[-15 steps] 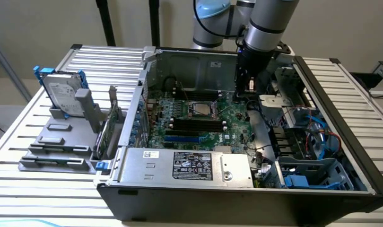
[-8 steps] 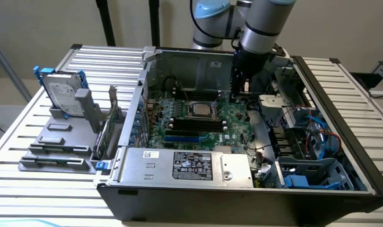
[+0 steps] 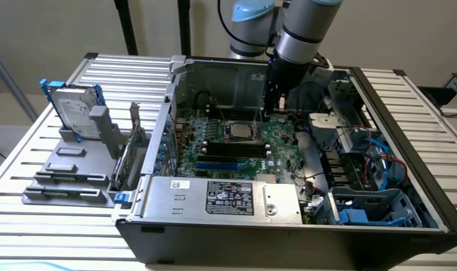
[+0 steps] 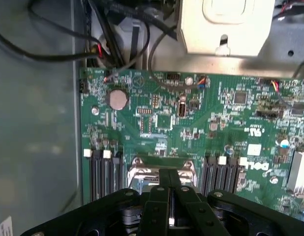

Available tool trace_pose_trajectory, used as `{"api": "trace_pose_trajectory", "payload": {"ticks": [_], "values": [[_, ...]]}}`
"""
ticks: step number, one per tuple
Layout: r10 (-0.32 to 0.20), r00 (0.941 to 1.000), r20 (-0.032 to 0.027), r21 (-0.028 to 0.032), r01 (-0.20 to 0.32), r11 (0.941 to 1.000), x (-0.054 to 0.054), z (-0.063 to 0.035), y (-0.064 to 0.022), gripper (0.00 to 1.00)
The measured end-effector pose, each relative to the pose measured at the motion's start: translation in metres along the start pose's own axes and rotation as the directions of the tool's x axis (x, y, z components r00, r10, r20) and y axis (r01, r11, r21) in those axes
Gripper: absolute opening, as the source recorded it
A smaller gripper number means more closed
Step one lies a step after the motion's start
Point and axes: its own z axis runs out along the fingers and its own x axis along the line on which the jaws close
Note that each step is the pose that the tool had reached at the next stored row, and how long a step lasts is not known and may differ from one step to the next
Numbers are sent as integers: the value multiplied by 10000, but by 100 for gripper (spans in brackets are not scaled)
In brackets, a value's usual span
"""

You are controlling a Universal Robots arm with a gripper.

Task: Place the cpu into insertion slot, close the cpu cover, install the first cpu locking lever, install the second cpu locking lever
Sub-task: 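Close the cpu cover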

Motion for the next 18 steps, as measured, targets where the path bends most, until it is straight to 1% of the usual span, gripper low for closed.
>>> {"api": "trace_pose_trajectory", "payload": {"ticks": [7,11,15,16,18], "values": [[14,10000,-7,290,-14,9996,4,24,-188,11],[22,10000,-12,481,-21,9988,6,35,-281,11],[31,10000,-17,698,-30,9976,4,50,-359,11],[33,10000,-20,737,-31,9973,0,59,-381,11],[36,10000,-19,789,-35,9969,-9,83,-434,11]]}}
